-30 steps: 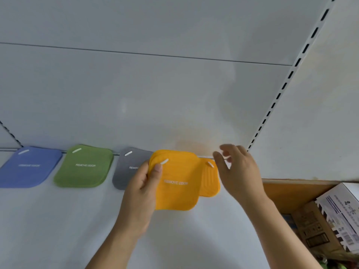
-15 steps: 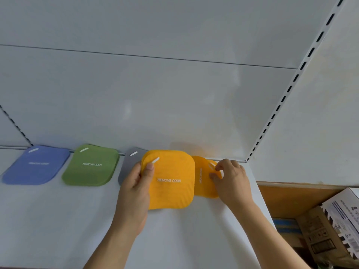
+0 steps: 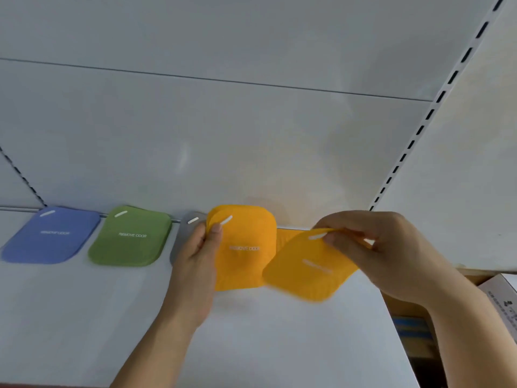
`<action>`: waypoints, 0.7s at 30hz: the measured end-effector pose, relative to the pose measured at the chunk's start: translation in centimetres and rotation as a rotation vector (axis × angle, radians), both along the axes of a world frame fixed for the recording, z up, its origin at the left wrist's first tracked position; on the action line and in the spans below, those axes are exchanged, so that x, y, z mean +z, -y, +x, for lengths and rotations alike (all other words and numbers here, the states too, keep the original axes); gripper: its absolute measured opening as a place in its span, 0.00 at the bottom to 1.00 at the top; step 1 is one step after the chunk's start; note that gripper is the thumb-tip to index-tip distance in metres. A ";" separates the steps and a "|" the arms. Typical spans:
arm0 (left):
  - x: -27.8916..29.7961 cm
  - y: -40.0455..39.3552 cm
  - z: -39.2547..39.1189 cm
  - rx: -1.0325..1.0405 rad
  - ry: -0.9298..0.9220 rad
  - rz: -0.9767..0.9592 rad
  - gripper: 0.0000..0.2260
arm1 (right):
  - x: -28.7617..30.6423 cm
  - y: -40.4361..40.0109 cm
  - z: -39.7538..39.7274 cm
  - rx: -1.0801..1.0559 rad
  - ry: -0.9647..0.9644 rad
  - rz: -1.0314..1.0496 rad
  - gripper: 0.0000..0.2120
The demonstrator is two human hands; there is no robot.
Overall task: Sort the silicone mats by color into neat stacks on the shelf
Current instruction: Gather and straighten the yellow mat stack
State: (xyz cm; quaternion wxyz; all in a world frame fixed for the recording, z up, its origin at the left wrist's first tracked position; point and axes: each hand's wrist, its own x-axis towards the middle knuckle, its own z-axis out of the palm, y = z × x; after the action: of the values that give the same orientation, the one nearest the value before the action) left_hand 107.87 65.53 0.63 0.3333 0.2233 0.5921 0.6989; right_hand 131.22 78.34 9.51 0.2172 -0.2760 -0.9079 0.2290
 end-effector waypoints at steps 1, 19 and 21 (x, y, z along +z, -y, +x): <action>0.1 -0.1 0.3 -0.038 -0.005 -0.014 0.09 | 0.4 0.3 -0.8 0.069 0.026 0.004 0.13; -0.8 -0.4 3.7 -0.212 0.206 -0.048 0.16 | -6.2 1.2 -6.8 -0.091 -0.163 0.159 0.08; -1.1 -0.5 3.9 -0.198 0.213 -0.053 0.16 | -6.4 1.1 -6.7 -0.061 -0.172 0.165 0.06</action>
State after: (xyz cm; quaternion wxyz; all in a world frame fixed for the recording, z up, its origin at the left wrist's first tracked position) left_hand 111.75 66.00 -0.51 0.4672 0.1963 0.5467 0.6666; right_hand 124.49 77.23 3.13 0.3229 -0.2638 -0.8930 0.1696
